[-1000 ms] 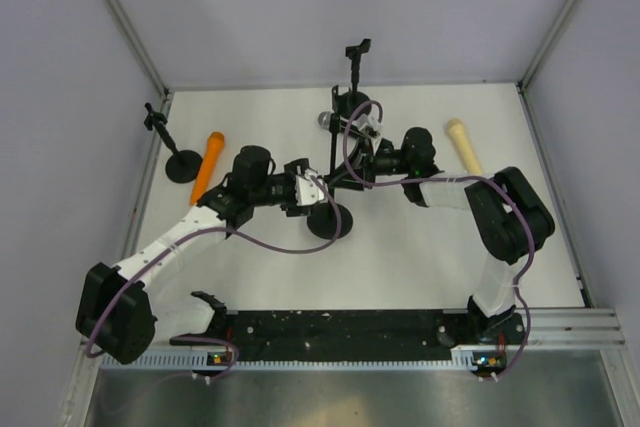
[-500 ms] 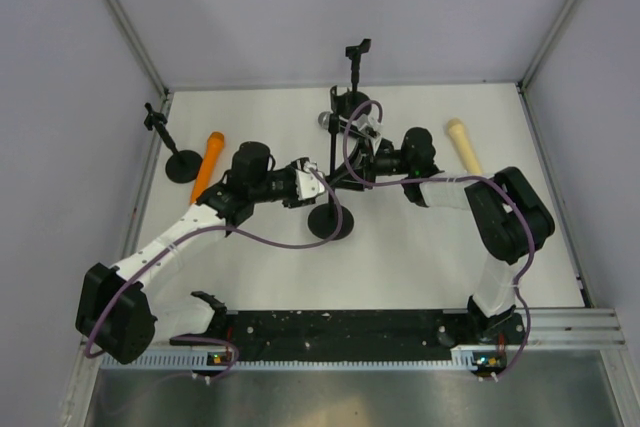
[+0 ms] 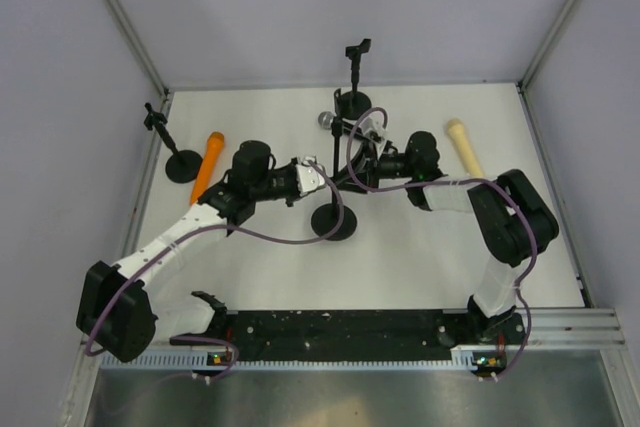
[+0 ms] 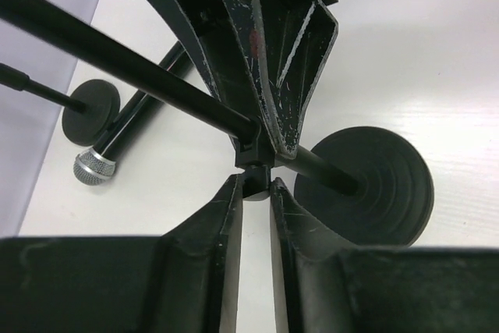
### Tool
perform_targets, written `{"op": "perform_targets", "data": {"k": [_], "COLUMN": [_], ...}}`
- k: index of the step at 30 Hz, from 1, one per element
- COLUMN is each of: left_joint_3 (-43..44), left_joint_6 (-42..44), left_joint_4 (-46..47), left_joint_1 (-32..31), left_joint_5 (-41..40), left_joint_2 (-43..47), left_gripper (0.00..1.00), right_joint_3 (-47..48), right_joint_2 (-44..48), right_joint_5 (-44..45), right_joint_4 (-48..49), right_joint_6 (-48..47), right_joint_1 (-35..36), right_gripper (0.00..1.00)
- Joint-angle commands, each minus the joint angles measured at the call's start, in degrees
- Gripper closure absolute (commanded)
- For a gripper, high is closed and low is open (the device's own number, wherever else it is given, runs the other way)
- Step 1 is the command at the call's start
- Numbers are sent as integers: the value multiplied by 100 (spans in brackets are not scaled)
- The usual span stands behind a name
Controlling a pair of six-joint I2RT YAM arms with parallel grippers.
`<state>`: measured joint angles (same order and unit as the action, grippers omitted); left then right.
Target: Remove the microphone from the stand
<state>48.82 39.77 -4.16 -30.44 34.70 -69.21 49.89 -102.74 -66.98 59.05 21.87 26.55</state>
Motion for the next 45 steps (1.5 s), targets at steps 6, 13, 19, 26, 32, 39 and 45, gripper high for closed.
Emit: {"op": "perform_targets", "data": {"k": [6,13,19,26,32,39,45], "left_joint_3": [84,31,-48,-65,-74,-127,-162], "left_joint_6": [-944,-936,-1076,-1585,-2043,-2394,-2684], "left_joint_4": [777,785,917,1163,1365,1594,1770], "left_joint_1": [-6,11,90,266,337,337,407], "left_joint_5": [388,345,362,713,1038,1250,1373], "left_joint_2": [-84,-5,101,65,-22,-101,-93], "left_gripper": [81,40,36,36,38,40,42], "right_joint_3": [-146,-181,-234,-331,-375,-410,-419], "right_joint_2": [606,711,746,984,1142,1221,1239], "right_joint_5": [45,71,54,-26,18,54,89], "right_joint_4": [872,889,854,582,353,151,54], "right_joint_6": [-341,-394,-482,-990,-1255,-1474,-1598], "right_joint_1": [0,-18,-18,-18,-18,-9,-18], "right_gripper": [100,100,100,100,100,100,100]}}
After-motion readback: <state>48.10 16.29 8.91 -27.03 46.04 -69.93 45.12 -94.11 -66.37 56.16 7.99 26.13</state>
